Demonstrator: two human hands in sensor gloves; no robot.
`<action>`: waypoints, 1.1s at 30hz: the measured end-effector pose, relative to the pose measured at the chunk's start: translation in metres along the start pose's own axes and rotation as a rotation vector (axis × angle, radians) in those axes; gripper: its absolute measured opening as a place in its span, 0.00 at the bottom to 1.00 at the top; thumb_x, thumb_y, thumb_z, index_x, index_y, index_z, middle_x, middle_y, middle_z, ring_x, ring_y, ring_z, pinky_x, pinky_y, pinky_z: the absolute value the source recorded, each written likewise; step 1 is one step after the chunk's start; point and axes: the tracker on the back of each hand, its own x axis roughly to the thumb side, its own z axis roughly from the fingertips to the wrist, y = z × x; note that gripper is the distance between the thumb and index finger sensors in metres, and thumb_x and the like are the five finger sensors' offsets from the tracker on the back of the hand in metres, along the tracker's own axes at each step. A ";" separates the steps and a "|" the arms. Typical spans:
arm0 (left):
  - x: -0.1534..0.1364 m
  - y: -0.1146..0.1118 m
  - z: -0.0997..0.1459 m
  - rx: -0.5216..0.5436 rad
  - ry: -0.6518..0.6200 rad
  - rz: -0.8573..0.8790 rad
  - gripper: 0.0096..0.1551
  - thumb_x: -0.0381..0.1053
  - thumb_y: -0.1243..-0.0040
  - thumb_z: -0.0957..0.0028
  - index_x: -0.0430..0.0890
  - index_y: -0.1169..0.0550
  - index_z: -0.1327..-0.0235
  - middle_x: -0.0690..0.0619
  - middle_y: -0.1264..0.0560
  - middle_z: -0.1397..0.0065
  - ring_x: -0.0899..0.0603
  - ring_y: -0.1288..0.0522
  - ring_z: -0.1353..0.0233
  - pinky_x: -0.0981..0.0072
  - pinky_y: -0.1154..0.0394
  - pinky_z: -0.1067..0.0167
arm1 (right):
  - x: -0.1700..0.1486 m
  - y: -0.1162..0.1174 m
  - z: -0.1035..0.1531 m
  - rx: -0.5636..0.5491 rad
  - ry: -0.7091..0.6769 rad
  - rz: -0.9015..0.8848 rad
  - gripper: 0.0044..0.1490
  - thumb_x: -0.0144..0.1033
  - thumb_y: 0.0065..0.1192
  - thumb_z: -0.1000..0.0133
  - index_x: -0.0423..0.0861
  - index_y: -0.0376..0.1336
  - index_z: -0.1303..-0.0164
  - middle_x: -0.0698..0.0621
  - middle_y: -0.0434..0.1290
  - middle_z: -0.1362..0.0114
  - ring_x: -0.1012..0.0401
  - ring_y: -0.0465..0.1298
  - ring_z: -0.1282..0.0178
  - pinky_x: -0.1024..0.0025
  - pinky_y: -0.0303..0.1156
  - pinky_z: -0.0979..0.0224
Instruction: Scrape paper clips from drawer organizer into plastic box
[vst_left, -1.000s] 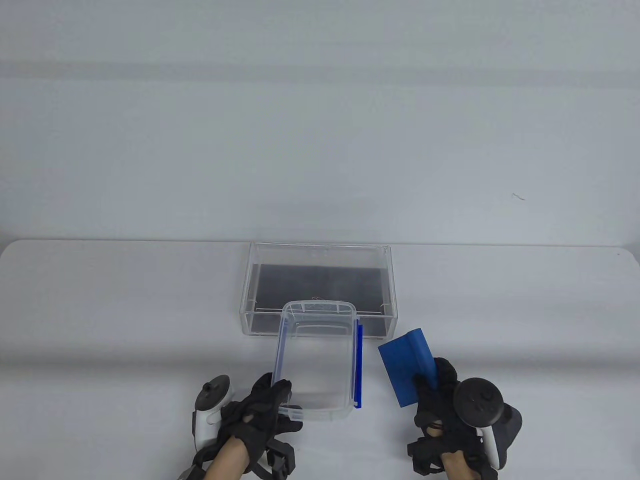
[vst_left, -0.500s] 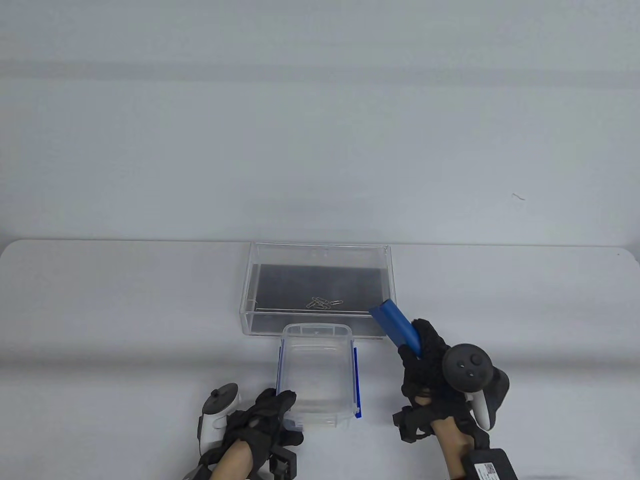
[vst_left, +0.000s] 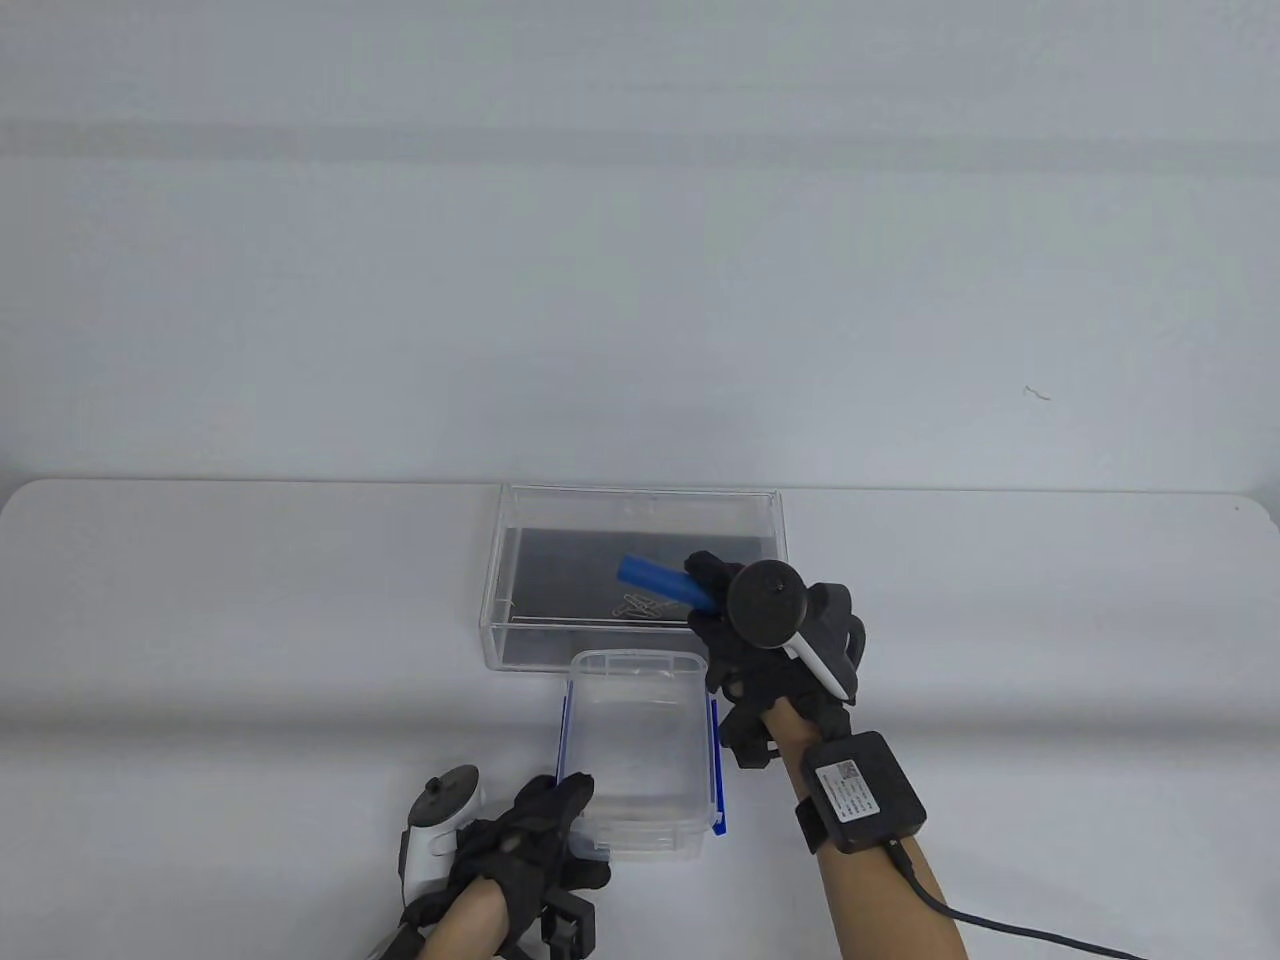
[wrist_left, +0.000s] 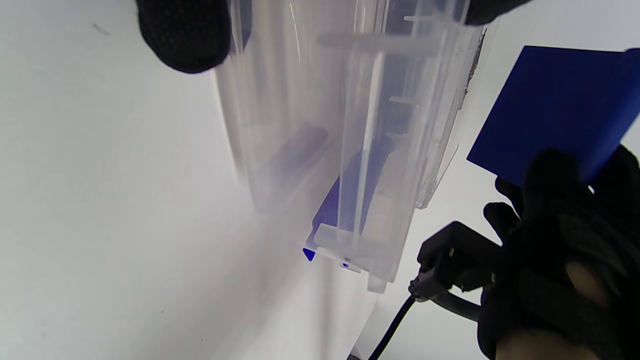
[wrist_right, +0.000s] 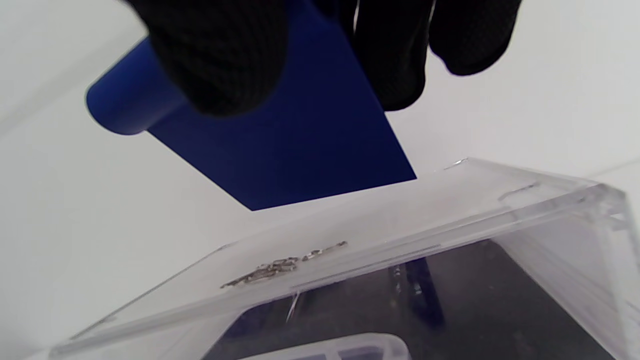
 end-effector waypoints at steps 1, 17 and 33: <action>0.000 0.001 0.000 0.002 -0.003 0.002 0.55 0.65 0.54 0.46 0.38 0.67 0.32 0.34 0.58 0.27 0.28 0.38 0.30 0.49 0.28 0.37 | 0.001 0.004 -0.004 0.009 0.003 0.007 0.39 0.41 0.67 0.52 0.66 0.51 0.33 0.56 0.65 0.27 0.53 0.68 0.28 0.49 0.62 0.24; 0.002 0.007 0.000 0.043 -0.028 0.018 0.54 0.66 0.54 0.47 0.39 0.66 0.31 0.34 0.58 0.27 0.28 0.38 0.31 0.48 0.26 0.39 | 0.004 0.015 -0.017 0.195 -0.025 0.049 0.40 0.41 0.65 0.52 0.68 0.51 0.33 0.60 0.63 0.28 0.55 0.67 0.27 0.50 0.60 0.23; 0.003 0.010 0.000 0.055 -0.043 -0.033 0.54 0.66 0.54 0.46 0.39 0.66 0.31 0.34 0.58 0.27 0.28 0.38 0.30 0.48 0.26 0.40 | 0.012 -0.009 0.059 0.231 -0.172 -0.010 0.40 0.42 0.64 0.52 0.58 0.52 0.30 0.53 0.69 0.33 0.52 0.73 0.36 0.48 0.63 0.26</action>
